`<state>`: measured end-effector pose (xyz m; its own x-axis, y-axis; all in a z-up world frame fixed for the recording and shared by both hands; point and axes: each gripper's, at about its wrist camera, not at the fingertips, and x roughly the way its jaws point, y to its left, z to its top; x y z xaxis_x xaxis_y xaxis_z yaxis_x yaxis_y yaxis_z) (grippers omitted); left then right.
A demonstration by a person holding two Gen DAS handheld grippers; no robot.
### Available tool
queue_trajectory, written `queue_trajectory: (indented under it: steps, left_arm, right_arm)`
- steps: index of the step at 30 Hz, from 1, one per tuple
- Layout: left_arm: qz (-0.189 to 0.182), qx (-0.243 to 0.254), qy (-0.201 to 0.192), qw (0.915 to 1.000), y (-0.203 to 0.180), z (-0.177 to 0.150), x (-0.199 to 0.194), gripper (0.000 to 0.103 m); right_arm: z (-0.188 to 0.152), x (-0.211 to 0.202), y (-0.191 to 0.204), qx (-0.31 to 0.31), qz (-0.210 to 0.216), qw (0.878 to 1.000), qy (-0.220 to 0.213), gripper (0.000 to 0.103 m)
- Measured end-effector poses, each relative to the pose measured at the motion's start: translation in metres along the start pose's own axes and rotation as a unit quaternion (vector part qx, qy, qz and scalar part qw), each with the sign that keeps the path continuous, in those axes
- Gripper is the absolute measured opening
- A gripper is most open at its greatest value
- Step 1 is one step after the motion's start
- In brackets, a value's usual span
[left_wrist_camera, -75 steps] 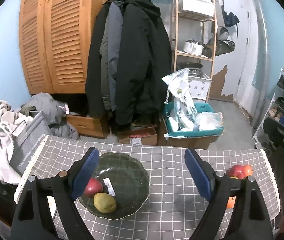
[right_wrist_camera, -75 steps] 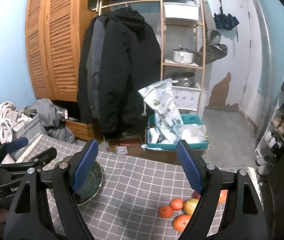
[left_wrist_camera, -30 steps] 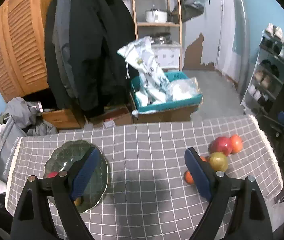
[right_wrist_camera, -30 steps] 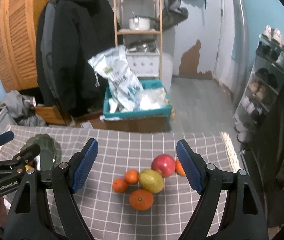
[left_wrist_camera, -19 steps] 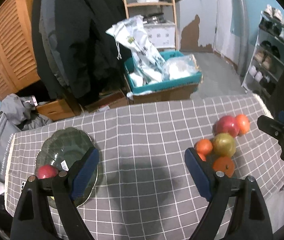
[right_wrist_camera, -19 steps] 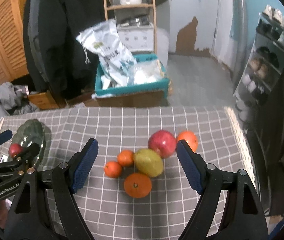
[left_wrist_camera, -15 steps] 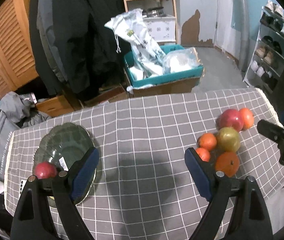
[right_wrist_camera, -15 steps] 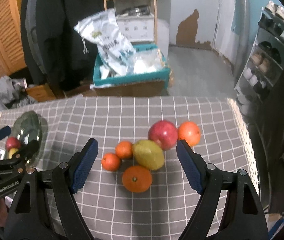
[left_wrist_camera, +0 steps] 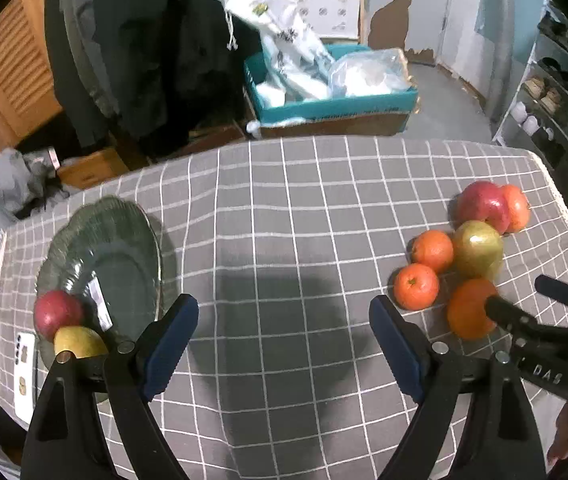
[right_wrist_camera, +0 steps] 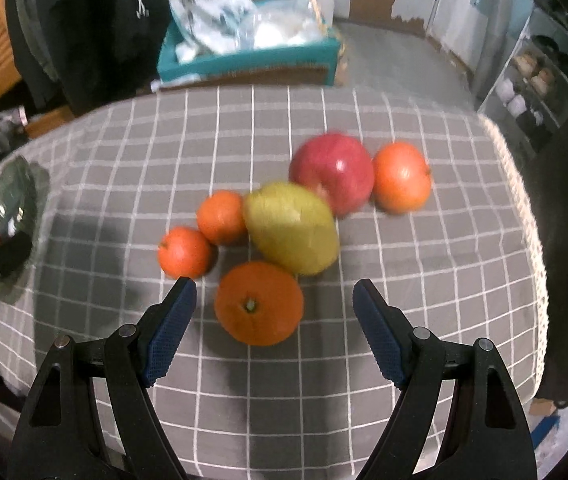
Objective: Organize fruits
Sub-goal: 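Move the right tool toward the orange beside the yellow pear, then close the right tool on the large orange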
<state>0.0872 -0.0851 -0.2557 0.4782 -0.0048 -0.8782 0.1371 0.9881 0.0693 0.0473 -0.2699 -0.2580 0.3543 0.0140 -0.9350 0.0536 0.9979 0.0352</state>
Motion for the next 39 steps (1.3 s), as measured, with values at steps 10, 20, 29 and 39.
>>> queue_trajectory:
  steps: [10,20,29,39]
  left_arm:
    - [0.011,0.006,0.027,0.9996,-0.001,-0.009,0.025,0.089]
    - [0.007,0.020,0.038,0.9990,-0.009,-0.011,0.036,0.089]
    - [-0.011,0.034,0.042,0.9985,-0.026,-0.007,0.041,0.089]
    - [-0.039,0.052,0.047,0.9968,-0.060,0.002,0.056,0.089]
  right_arm:
    - [-0.008,0.040,0.006,-0.003,0.008,0.999,0.049,0.081]
    - [-0.012,0.067,0.008,-0.003,0.014,0.998,0.067,0.078]
    - [-0.017,0.077,0.003,0.001,0.028,0.997,0.069,0.065]
    - [-0.016,0.042,-0.033,0.031,0.014,0.999,0.030,0.065]
